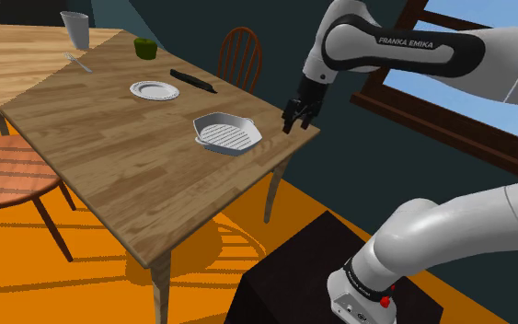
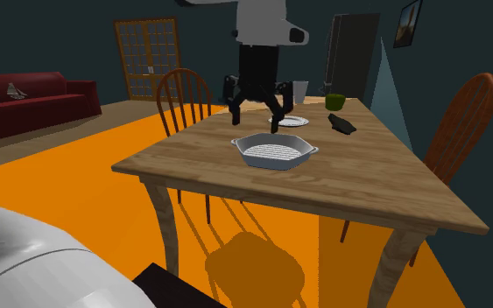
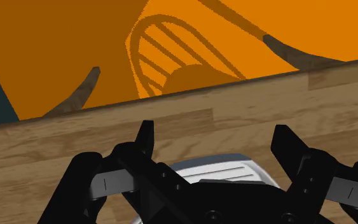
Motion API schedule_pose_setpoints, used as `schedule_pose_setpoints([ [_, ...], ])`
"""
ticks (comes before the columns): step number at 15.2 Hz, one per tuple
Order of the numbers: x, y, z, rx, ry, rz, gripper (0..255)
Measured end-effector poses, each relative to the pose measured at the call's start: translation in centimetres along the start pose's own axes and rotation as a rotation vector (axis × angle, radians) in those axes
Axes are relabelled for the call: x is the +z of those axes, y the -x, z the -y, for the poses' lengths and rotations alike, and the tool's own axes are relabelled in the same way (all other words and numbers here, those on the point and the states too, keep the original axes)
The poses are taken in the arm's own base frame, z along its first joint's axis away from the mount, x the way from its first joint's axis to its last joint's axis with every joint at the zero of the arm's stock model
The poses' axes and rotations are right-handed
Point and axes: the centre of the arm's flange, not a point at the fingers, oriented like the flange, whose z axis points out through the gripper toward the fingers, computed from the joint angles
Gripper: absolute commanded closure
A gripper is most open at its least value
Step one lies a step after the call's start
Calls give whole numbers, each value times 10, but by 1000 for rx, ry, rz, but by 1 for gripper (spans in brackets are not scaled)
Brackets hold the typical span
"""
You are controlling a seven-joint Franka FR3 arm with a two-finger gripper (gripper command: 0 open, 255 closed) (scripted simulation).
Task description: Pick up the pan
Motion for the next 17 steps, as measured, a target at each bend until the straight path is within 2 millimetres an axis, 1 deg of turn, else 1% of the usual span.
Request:
schedule_pose_setpoints([
  [3,13,-27,-4,45,0,-28,0],
  [5,25,-50,-10,75,1,-46,0],
  [9,40,-93,-25,135,2,-82,0],
  [14,65,-146,-45,210,3,-127,0],
  [17,75,-177,-57,255,3,-155,0],
])
